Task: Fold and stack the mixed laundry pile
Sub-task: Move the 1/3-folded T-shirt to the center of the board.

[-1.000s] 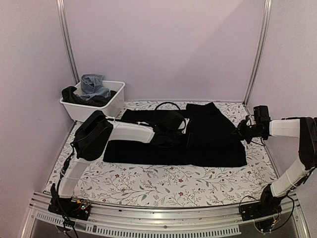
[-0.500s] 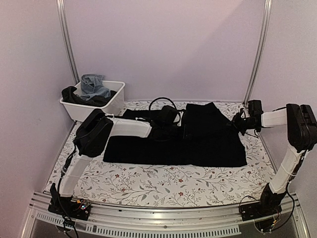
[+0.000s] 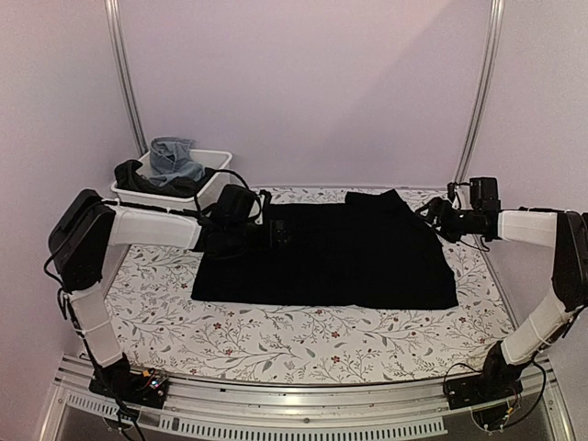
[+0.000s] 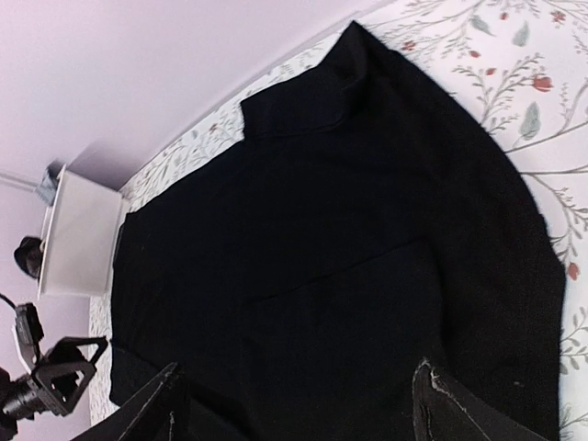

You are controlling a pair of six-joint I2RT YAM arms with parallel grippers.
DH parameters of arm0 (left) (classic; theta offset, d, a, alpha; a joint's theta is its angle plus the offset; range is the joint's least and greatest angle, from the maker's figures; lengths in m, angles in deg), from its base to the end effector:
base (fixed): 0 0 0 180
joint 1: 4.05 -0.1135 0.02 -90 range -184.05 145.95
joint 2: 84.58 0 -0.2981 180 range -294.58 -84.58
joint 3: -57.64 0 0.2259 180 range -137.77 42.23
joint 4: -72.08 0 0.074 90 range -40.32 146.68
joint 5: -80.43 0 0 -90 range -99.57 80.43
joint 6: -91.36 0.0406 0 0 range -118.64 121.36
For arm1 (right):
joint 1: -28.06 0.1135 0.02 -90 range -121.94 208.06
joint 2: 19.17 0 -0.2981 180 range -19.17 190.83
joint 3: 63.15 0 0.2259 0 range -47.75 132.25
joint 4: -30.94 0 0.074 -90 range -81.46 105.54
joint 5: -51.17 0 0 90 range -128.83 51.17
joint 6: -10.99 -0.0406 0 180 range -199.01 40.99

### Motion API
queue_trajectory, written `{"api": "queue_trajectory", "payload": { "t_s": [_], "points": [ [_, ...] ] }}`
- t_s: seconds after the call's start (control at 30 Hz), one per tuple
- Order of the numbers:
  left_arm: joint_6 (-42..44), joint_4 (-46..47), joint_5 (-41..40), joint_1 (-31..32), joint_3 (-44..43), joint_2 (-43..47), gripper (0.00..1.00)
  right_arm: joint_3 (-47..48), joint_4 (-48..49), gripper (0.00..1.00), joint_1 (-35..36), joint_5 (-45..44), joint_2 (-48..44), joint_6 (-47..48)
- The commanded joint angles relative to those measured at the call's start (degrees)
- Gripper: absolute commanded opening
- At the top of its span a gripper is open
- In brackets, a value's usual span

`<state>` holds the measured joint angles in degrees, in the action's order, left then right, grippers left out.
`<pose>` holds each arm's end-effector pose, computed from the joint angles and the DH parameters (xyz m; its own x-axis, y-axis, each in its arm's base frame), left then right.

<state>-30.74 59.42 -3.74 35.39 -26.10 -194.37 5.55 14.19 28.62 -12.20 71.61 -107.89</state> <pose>0.3164 -0.2656 0.2233 -0.7775 -0.0450 -0.6273 0.3306 0.8193 -0.4685 0.3191 0.0213 0.2575 -0.7219 0.4247 -0.5464 -0.0106 0.7827 0.6223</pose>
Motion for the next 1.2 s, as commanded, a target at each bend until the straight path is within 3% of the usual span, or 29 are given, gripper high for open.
{"api": "queue_trajectory", "payload": {
  "t_s": [0.0, 0.3, 0.6, 0.87, 1.03, 1.17],
  "points": [
    [1.91, -1.68, -4.90, 0.49, 7.96, 7.53, 0.80, -4.53, -0.92, 0.82, 4.85, 6.49, -3.46, 2.87],
    [-2.86, -10.16, -11.91, 0.11, 19.85, 13.38, 0.79, -10.91, 0.90, 0.81, 10.44, 7.52, 1.72, 0.73],
    [-12.33, -11.39, -8.17, 3.32, 27.90, 12.89, 0.75, -18.88, -1.60, 0.82, 10.54, 3.24, 3.16, -2.85],
    [-24.94, -15.70, -7.90, 16.52, 32.31, 11.82, 0.75, -29.76, -3.26, 0.83, 10.50, 2.64, -5.17, -8.91],
    [-31.24, -18.82, -7.57, 18.70, 38.21, 16.45, 0.75, -34.49, -6.69, 0.85, 10.52, 3.57, -13.82, -10.82],
    [-34.64, -23.17, -7.47, 18.71, 42.87, 22.57, 0.75, -32.24, -10.41, 0.86, 10.78, 3.16, -15.09, -10.87]
  ]
}}
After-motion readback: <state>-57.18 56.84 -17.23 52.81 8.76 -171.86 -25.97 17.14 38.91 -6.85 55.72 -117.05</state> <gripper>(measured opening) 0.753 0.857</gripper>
